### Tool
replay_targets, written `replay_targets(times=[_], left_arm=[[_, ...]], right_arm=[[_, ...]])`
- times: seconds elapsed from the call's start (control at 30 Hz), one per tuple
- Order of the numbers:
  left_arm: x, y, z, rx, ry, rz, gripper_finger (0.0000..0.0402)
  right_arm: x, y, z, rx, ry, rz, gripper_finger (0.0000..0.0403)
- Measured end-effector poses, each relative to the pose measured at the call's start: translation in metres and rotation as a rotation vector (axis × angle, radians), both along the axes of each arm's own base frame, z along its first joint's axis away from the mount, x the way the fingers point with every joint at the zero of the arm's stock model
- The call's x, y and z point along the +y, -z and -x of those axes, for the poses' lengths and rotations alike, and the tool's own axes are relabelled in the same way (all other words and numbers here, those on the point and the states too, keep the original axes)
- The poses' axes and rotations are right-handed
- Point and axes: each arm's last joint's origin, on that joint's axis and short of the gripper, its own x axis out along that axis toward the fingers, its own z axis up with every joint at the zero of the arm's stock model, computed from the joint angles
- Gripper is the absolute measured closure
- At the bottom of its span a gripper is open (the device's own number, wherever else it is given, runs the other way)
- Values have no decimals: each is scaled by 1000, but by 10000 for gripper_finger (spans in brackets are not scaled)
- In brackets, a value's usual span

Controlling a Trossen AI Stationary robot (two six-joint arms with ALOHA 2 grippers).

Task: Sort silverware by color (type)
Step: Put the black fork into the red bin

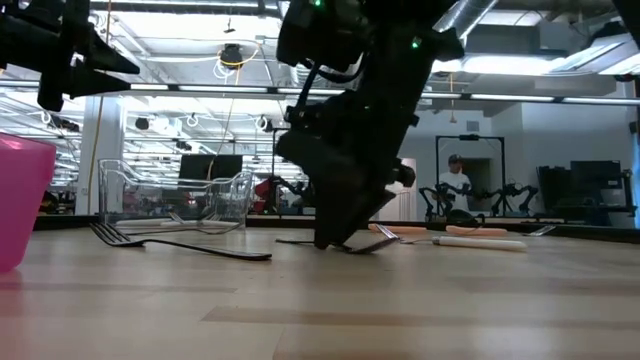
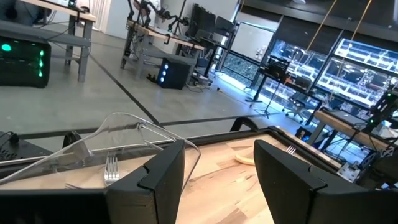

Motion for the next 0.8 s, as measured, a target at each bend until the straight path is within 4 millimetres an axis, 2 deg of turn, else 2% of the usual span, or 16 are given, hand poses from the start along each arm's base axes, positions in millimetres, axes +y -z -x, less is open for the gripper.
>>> replay_targets(times=[0.27,0.6,0.8], left_arm=[[0,0,0,3,-2,-3,223],[0,0,0,3,-1,-2,223],[0,0,0,3,-1,-3,223]], right_arm=[[5,3,2,17,-4,10,286],[4,4,2,16,20,-2,383],[4,4,2,13,29,5,384]])
